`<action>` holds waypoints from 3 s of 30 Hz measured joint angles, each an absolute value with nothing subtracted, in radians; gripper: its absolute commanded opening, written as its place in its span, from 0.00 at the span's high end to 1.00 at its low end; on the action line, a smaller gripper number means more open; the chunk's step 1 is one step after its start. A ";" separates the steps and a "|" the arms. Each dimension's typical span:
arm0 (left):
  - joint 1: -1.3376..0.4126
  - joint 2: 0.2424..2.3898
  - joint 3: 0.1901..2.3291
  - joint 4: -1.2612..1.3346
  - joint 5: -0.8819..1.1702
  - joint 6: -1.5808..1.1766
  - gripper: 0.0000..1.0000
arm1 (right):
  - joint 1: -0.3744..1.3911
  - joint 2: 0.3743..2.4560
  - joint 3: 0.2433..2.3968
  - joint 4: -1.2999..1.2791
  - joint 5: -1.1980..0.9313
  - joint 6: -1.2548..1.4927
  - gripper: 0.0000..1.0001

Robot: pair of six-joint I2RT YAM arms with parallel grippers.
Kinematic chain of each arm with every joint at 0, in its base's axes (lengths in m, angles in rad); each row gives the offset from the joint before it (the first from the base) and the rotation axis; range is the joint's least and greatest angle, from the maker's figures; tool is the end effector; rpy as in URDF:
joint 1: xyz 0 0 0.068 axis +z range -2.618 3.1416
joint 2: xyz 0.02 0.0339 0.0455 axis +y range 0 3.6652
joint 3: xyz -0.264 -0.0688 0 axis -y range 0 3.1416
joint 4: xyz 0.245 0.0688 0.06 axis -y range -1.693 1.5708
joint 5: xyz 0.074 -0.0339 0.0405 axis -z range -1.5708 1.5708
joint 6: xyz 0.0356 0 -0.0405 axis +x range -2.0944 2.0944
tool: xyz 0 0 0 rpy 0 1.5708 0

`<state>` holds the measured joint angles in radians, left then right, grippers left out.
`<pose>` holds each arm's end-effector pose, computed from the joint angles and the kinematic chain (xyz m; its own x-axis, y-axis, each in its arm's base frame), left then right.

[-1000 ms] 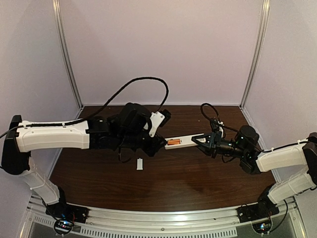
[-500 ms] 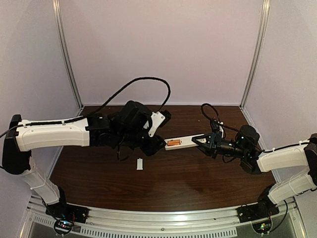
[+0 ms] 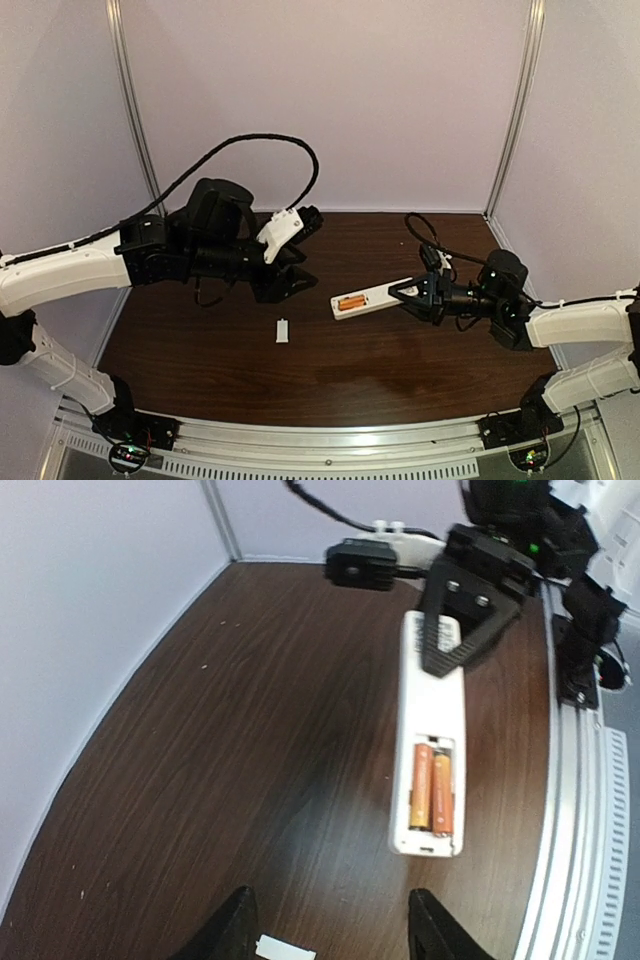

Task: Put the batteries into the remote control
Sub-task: Load the battery into the battery compartment.

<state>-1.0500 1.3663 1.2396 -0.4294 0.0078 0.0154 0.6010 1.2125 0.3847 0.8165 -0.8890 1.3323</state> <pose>0.1541 -0.2691 0.3427 -0.2492 0.4654 -0.8493 0.8746 0.4847 0.0090 0.1772 0.1550 0.2198 -0.9707 0.0769 -0.2277 -0.2264 0.0253 0.9737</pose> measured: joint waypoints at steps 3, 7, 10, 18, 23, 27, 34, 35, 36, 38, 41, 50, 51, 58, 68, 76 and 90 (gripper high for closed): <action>-1.052 1.316 1.192 -0.432 0.129 0.143 0.50 | 0.603 1.201 0.390 0.782 -0.929 1.332 1.00; -1.085 1.263 1.157 -0.451 0.222 0.317 0.61 | 0.613 1.185 0.403 0.718 -0.981 1.321 1.00; -1.122 1.254 1.157 -0.475 0.258 0.427 0.67 | 0.622 1.180 0.422 0.661 -1.014 1.300 1.00; -1.200 1.291 1.188 -0.540 0.288 0.607 0.78 | 0.656 1.191 0.464 0.571 -1.069 1.257 1.00; -1.236 1.336 1.223 -0.553 0.287 0.659 0.80 | 0.676 1.222 0.483 0.553 -1.084 1.240 1.00; -1.255 1.370 1.233 -0.566 0.282 0.684 0.81 | 0.681 1.232 0.495 0.543 -1.090 1.231 1.00; -1.262 1.388 1.233 -0.590 0.265 0.707 0.83 | 0.701 1.235 0.506 0.540 -1.100 1.226 1.00; -1.262 1.388 1.233 -0.593 0.262 0.709 0.83 | 0.704 1.236 0.506 0.540 -1.101 1.225 1.00; -1.262 1.388 1.233 -0.595 0.259 0.710 0.84 | 0.710 1.236 0.507 0.540 -1.101 1.226 1.00; -1.262 1.390 1.233 -0.598 0.252 0.715 0.84 | 0.719 1.237 0.509 0.540 -1.100 1.225 1.00; -1.262 1.393 1.233 -0.601 0.247 0.721 0.84 | 0.729 1.240 0.519 0.540 -1.101 1.226 1.00; -1.262 1.405 1.234 -0.603 0.247 0.732 0.85 | 0.743 1.258 0.522 0.548 -1.101 1.227 1.00; -1.262 1.405 1.234 -0.602 0.247 0.733 0.85 | 0.744 1.258 0.522 0.550 -1.101 1.227 1.00; -1.262 1.406 1.234 -0.603 0.248 0.736 0.85 | 0.747 1.259 0.522 0.572 -1.100 1.238 1.00; -1.267 1.408 1.234 -0.604 0.250 0.743 0.88 | 0.755 1.269 0.522 0.600 -1.100 1.256 1.00; -1.276 1.414 1.234 -0.604 0.247 0.749 0.93 | 0.757 1.273 0.522 0.609 -1.100 1.268 1.00; -1.277 1.429 1.235 -0.587 0.240 0.749 0.93 | 0.777 1.290 0.522 0.654 -1.098 1.315 1.00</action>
